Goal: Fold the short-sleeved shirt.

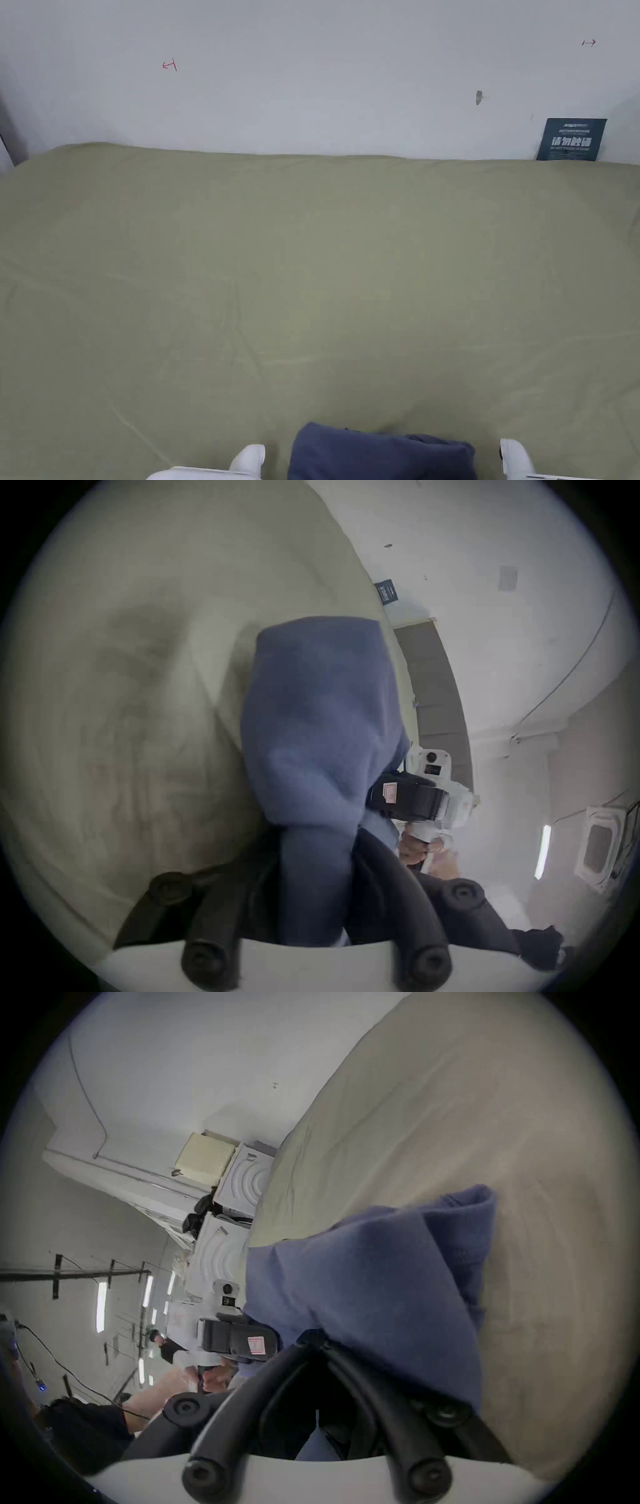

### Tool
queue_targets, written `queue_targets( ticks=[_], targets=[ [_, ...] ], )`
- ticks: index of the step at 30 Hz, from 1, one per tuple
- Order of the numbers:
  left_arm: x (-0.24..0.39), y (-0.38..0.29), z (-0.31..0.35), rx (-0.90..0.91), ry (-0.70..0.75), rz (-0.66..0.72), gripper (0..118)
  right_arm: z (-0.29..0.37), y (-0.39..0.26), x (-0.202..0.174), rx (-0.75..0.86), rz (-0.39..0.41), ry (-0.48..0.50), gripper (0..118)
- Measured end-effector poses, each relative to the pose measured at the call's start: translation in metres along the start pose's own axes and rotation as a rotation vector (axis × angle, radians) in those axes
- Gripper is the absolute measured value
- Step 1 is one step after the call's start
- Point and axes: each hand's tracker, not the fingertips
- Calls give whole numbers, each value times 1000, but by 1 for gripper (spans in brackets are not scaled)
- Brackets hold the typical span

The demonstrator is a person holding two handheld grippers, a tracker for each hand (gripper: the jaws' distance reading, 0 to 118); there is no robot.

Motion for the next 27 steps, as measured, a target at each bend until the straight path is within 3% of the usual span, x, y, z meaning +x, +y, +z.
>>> queue_targets(
  ticks=[8,15,22,27],
  targets=[
    [-2,43,73,31,-2,-116,18,23,5,-35,93,109,-81,0],
    [-51,98,216,88,248,-162,18,40,3,-58,190,202,-169,0],
    [-115,137,360,117,513,-45,18,42,-1,-66,171,232,-203,0],
    [-150,128,391,101,768,65,21,41,-5,-64,151,229,-262,0]
  ],
)
